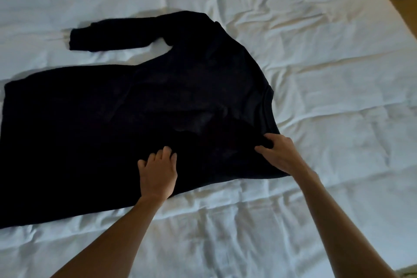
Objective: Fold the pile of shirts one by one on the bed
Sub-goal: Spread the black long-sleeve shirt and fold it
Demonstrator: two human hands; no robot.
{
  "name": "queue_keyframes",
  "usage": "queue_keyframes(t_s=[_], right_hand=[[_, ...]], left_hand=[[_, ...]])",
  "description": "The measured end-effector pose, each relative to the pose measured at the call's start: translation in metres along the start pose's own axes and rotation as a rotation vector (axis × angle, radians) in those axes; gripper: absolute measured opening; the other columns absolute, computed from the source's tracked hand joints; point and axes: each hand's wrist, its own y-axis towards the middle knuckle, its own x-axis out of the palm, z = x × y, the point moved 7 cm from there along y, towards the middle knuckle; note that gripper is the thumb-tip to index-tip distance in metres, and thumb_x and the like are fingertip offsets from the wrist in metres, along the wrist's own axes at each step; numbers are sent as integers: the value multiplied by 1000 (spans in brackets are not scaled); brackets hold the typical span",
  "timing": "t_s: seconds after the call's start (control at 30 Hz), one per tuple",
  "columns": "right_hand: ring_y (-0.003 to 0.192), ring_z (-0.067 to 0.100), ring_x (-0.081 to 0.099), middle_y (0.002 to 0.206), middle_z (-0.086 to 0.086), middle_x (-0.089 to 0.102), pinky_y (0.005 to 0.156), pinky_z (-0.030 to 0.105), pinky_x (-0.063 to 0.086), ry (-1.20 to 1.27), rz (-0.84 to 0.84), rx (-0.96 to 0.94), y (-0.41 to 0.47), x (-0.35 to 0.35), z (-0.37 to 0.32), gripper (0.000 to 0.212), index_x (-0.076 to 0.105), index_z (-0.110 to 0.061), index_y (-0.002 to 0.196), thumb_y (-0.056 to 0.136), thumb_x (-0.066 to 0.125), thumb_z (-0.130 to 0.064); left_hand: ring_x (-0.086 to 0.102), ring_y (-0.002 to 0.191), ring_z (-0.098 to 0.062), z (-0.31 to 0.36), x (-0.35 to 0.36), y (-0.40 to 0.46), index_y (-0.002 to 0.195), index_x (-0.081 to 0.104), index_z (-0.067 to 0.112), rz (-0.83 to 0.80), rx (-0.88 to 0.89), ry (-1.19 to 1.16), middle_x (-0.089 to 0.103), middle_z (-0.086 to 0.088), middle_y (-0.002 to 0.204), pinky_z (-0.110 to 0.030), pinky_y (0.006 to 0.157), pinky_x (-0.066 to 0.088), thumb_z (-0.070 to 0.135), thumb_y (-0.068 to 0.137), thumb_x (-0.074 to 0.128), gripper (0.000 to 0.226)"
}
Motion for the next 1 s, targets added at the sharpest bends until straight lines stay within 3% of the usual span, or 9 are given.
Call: queue_keyframes(t_s=[0.1, 0.2, 0.3, 0.37, 0.47, 0.67, 0.87, 0.93, 1.0], right_hand=[[92, 24, 65, 85, 1, 69, 72, 29, 46, 66, 26, 2, 5, -11, 13, 15, 70, -15, 99, 90, 68, -26], [109, 36, 57, 118, 12, 64, 88, 43, 42, -82, 422, 93, -12, -2, 3, 37, 61, -13, 122, 86, 61, -9], [133, 32, 43, 144, 10, 46, 106, 54, 31, -142, 685, -223, -51, 36, -67, 54, 53, -16, 136, 82, 56, -15], [147, 22, 29, 155, 5, 37, 117, 56, 21, -61, 544, -419, -56, 79, -99, 50, 48, -15, 143, 93, 47, -22], [153, 17, 7, 165, 2, 13, 119, 58, 16, -161, 328, -405, -41, 131, -98, 59, 27, -14, 155, 102, 30, -38], [153, 20, -8, 166, 3, -7, 122, 53, -1, -353, 272, -404, -30, 149, -90, 81, 5, -16, 158, 96, 21, -65], [153, 21, -3, 166, 3, -4, 121, 54, 4, -344, 265, -375, -28, 151, -90, 83, 9, -15, 158, 93, 30, -63], [153, 20, -3, 166, 2, -3, 121, 54, 5, -343, 264, -375, -28, 151, -89, 84, 10, -16, 158, 92, 32, -62], [153, 20, -2, 166, 2, -3, 121, 55, 6, -345, 272, -368, -27, 152, -89, 85, 11, -16, 158, 91, 35, -61]], left_hand=[[63, 83, -26, 0, -1, -2, 110, 59, 18, 18, -4, -4, 68, -1, 89, -45, 77, 39, 34, 104, 35, 29], [63, 76, -27, 2, -6, -3, 99, 59, 19, 82, 8, -18, 67, -2, 80, -44, 73, 39, 38, 100, 30, 35], [62, 74, -26, 2, -9, -4, 96, 57, 19, 98, 33, -45, 66, -1, 77, -42, 71, 37, 38, 100, 28, 35], [61, 71, -26, 3, -9, -4, 97, 58, 18, 83, 55, -66, 66, -1, 76, -40, 69, 37, 38, 101, 29, 35], [62, 70, -25, 0, -12, 0, 96, 56, 20, 50, 71, -147, 66, 3, 74, -39, 68, 37, 41, 100, 30, 34], [56, 56, -9, -34, -28, 13, 79, 52, 24, 31, -34, -499, 55, 7, 59, -29, 51, 38, 44, 95, 58, 27], [62, 94, -18, -30, -57, 57, 122, 59, 12, 43, -741, -1085, 65, 3, 101, -29, 80, 43, 53, 87, 67, 55], [59, 110, -26, -23, -87, 76, 129, 52, 9, 250, -709, -929, 57, -7, 125, -37, 88, 43, 40, 85, 71, 57], [53, 115, -26, -7, -119, 93, 124, 51, 14, 471, -395, -594, 52, -7, 127, -43, 92, 40, 26, 81, 72, 49]])
